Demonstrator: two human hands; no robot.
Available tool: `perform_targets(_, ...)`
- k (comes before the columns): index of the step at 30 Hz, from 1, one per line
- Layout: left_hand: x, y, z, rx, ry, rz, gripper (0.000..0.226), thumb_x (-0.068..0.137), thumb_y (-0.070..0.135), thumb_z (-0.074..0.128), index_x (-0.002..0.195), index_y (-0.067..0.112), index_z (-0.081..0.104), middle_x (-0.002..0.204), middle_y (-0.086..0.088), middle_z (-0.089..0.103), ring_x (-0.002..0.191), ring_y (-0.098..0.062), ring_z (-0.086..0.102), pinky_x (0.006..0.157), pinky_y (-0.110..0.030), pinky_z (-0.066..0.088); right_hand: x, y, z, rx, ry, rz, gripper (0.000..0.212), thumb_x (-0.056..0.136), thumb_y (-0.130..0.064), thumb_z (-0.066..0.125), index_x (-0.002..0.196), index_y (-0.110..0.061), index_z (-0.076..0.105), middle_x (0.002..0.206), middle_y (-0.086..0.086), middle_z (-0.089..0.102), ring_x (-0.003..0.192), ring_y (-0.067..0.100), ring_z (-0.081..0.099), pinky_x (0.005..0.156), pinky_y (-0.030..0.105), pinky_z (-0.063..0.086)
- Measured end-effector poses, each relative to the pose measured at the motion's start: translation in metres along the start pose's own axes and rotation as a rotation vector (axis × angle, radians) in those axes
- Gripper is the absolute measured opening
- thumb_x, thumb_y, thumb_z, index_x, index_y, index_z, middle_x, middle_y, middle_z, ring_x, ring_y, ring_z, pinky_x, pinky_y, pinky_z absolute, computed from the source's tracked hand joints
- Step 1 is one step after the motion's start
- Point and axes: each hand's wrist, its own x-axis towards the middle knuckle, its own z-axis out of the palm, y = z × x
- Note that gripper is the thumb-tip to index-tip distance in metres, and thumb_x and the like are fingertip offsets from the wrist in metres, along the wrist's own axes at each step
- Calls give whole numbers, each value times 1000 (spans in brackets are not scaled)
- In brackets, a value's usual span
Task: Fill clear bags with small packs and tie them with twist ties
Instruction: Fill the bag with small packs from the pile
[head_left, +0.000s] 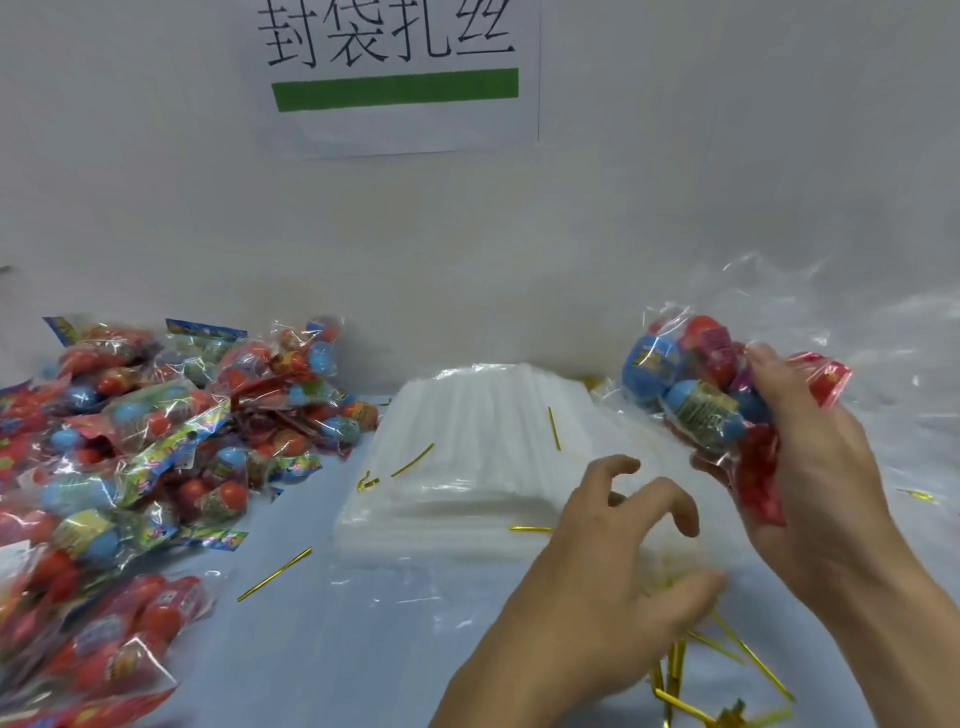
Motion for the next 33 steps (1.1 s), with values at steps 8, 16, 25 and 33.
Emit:
perform_targets(8, 6, -12, 0, 253, -53, 38, 71, 98, 41, 55, 157, 34, 17, 162, 24, 7, 143, -5, 13, 119, -29, 24, 1, 11, 6, 36, -65, 33, 34, 72, -46, 69, 91, -18, 69, 89, 7, 74, 79, 23, 74, 54, 26, 57)
perform_targets(16, 4, -9, -1, 5, 64, 19, 16, 90, 36, 66, 105, 43, 65, 149, 29, 23, 134, 12, 27, 103, -14, 36, 0, 15, 9, 43, -95, 76, 53, 70, -50, 70, 104, -9, 67, 100, 19, 68, 83, 29, 69, 61, 32, 56)
perform_targets(25, 9, -19, 0, 193, 46, -9, 72, 96, 34, 59, 157, 27, 20, 159, 20, 16, 140, 2, 15, 111, -7, 11, -1, 11, 6, 133, -143, 112, 44, 77, -47, 63, 103, -14, 72, 97, 8, 75, 77, 17, 74, 54, 22, 56)
perform_targets(33, 10, -23, -20, -98, 714, -199, 26, 84, 38, 74, 107, 26, 69, 101, 24, 63, 99, 11, 57, 83, -12, 48, -3, 0, -1, 220, -71, 77, 47, 98, -45, 49, 61, -38, 76, 84, -13, 77, 77, 6, 75, 59, 14, 54)
